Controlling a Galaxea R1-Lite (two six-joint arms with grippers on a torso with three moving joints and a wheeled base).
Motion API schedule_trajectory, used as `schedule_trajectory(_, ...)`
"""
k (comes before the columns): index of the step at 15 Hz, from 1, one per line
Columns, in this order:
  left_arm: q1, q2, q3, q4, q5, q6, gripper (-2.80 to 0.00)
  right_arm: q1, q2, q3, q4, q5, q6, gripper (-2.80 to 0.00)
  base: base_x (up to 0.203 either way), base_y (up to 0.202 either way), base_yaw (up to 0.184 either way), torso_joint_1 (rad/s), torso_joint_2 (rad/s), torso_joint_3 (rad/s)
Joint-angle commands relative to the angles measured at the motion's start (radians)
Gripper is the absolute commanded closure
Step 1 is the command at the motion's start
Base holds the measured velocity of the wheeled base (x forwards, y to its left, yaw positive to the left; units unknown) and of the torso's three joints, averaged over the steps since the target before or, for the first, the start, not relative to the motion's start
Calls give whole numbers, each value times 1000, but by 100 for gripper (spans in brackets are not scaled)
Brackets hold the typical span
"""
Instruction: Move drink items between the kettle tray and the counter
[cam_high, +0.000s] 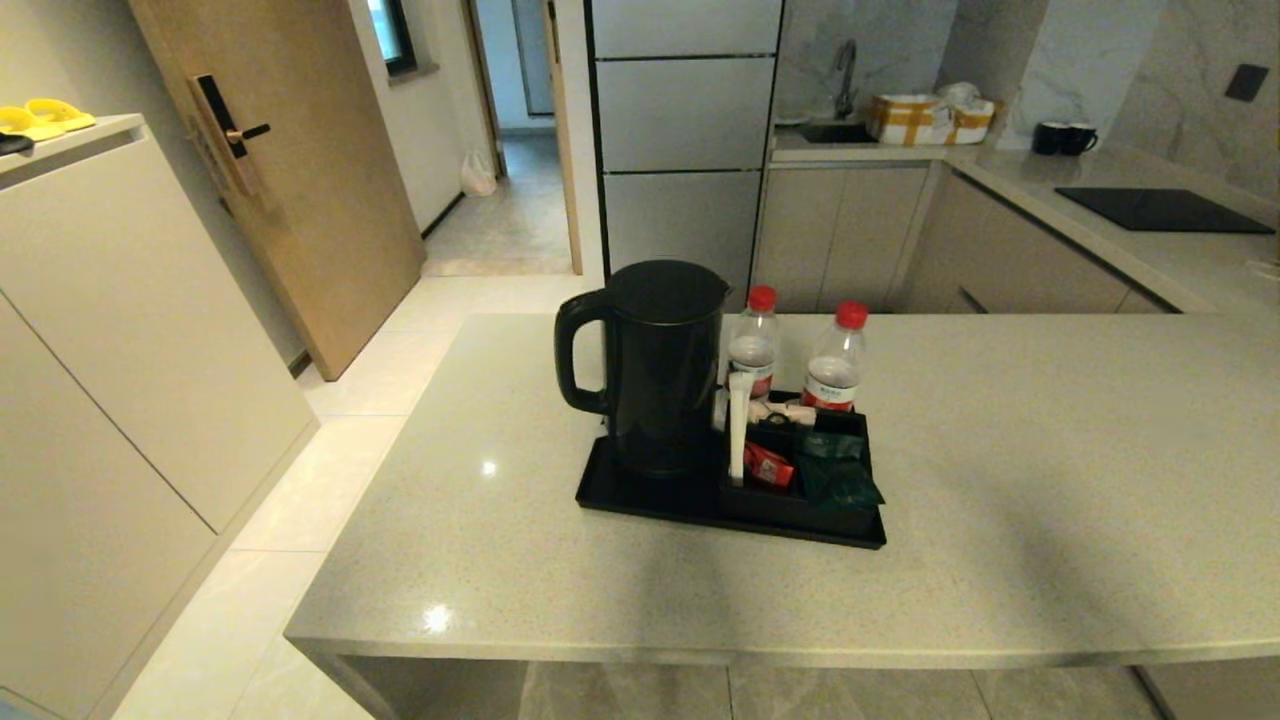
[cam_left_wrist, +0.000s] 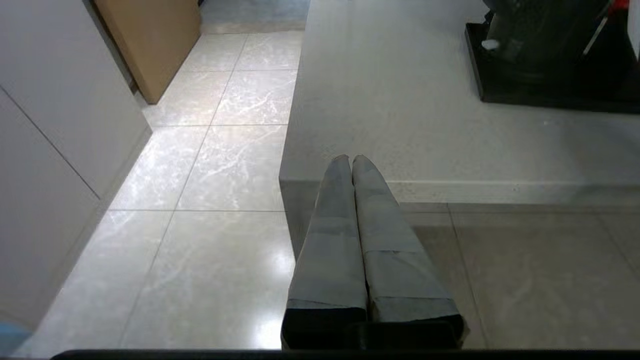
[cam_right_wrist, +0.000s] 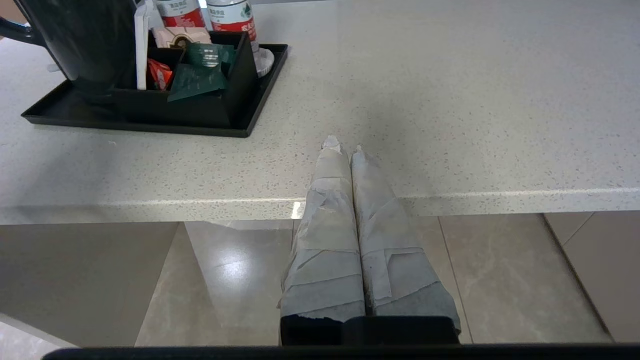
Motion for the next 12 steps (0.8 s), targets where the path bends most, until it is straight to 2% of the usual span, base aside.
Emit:
schedule_trajectory(1, 0, 2, 0, 2, 0, 1, 0, -1, -2, 0, 0, 0, 0, 0, 0, 0, 0, 0, 0, 0)
schedule_trajectory(12, 0, 2, 3, -7, 0, -3, 0, -1, 0, 0, 1, 0, -1, 0, 0, 0, 0, 0, 0, 0)
